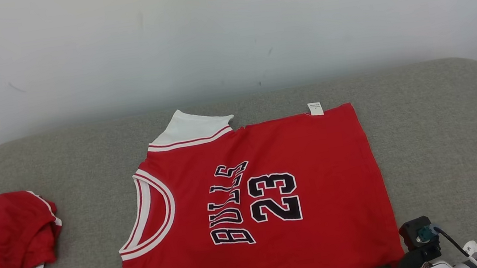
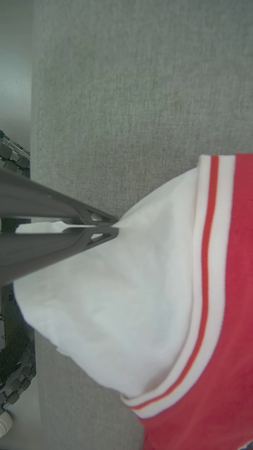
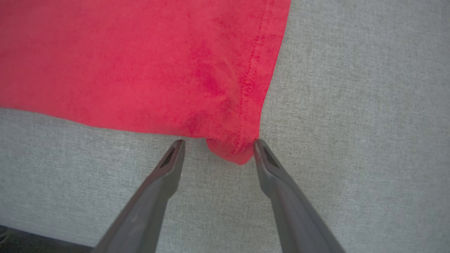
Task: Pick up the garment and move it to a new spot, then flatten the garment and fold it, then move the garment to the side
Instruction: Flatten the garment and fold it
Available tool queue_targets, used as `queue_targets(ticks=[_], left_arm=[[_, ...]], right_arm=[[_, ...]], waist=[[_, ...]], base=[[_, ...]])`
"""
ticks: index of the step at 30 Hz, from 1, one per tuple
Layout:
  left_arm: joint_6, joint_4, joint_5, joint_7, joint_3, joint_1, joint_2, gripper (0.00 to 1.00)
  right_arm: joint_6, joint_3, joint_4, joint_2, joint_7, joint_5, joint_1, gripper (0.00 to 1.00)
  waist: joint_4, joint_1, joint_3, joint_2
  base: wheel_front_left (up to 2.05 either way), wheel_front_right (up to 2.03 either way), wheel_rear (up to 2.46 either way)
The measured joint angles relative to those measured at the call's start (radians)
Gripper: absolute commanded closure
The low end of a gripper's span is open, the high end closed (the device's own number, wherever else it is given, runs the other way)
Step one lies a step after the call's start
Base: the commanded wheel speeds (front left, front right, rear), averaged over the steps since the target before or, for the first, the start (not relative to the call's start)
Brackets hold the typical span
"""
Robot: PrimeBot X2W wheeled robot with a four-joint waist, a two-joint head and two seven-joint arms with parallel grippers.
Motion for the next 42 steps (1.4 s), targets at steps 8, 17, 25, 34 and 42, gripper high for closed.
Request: queue_targets(ticks=[8,17,25,34,42], left_arm=[[0.000,0.011,-0.005,-0.012,0.005,0.001,-0.002,1.00],[0.000,0.012,-0.009,-0.018,0.002,0.001,-0.003,1.00],[0.000,0.012,-0.030,-0.021,-0.013,-0.004,-0.004,1.00],[0.000,0.005,-0.054,-0.032,-0.013,-0.003,-0.004,1.00],[0.000,-0.130,-0.121,-0.103,0.024,0.017,-0.005,1.00]], right_arm=[[0.000,0.011,0.005,0.006,0.017,-0.015,0.024,0.00],[-0.009,0.001,0.031,-0.004,0.002,-0.026,0.017,0.00],[-0.010,0.003,0.052,-0.003,-0.019,-0.040,-0.007,0.02],[-0.010,0.005,0.065,0.002,-0.031,-0.040,-0.010,1.00],[-0.016,-0.021,0.012,-0.007,-0.058,-0.034,0.011,1.00]], waist=[[0.004,-0.0001,-0.006,0.0001],[0.007,-0.0001,-0.005,0.0000],[0.022,-0.0001,0.006,0.0000],[0.031,-0.0001,0.013,0.0000],[0.030,-0.0001,0.009,0.0000]], base=[[0.00,0.00,0.00],[0.00,0.00,0.00],[0.00,0.00,0.00],[0.00,0.00,0.00],[0.00,0.00,0.00]])
